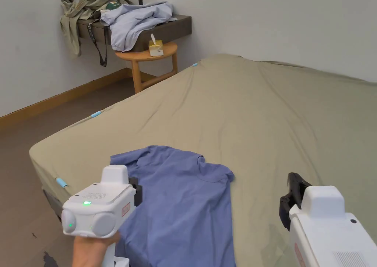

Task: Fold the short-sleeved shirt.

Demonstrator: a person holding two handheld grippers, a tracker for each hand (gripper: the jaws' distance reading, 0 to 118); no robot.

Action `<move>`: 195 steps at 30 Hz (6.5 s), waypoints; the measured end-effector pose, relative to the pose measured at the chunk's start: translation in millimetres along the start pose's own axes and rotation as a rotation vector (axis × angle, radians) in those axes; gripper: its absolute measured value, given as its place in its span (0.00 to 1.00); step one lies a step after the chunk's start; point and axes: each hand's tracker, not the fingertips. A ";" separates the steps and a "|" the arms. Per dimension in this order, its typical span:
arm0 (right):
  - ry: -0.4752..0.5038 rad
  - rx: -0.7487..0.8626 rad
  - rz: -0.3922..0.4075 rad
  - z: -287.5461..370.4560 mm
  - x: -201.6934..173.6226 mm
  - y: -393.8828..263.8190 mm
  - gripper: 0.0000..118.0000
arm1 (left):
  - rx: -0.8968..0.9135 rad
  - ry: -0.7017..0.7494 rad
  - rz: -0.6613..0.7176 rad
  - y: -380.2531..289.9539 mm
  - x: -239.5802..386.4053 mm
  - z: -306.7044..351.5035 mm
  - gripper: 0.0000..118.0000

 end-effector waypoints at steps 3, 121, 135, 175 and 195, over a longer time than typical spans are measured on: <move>-0.018 -0.017 -0.005 -0.6 13.9 -3.2 0.01 | -0.117 -0.019 -0.024 -0.6 14.9 -41.5 0.85; -0.650 0.067 -0.065 212.4 245.6 -1.1 0.01 | 0.171 -0.481 -0.243 24.1 333.2 85.5 0.00; -0.614 -0.009 -0.083 194.3 244.6 -25.9 0.01 | -0.380 -0.430 -0.262 -109.0 275.2 28.0 0.05; -0.390 -0.752 -0.411 56.6 350.9 -172.7 0.10 | -0.307 -0.552 -0.153 -79.4 294.9 27.7 0.03; -0.567 -0.252 -0.091 51.7 447.0 149.9 0.10 | 0.121 -0.506 -0.042 261.9 336.8 -9.8 0.03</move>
